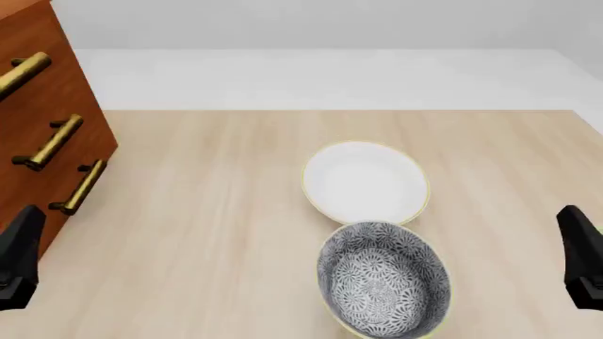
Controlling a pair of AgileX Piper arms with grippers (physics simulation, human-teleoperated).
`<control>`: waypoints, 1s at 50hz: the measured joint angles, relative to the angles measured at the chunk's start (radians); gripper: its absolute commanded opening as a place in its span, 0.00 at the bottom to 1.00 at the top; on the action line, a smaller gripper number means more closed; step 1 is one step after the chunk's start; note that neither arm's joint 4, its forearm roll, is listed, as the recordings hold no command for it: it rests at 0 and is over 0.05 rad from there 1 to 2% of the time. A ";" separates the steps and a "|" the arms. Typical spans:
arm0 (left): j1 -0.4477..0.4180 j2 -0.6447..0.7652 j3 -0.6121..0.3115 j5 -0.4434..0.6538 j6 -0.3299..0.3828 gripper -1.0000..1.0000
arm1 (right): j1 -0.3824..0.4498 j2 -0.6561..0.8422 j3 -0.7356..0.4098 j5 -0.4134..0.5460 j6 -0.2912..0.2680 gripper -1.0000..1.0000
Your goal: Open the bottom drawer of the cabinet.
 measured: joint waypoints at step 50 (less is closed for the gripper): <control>-0.031 0.163 0.000 -0.049 0.383 1.00 | 0.014 -0.001 0.001 0.040 0.019 1.00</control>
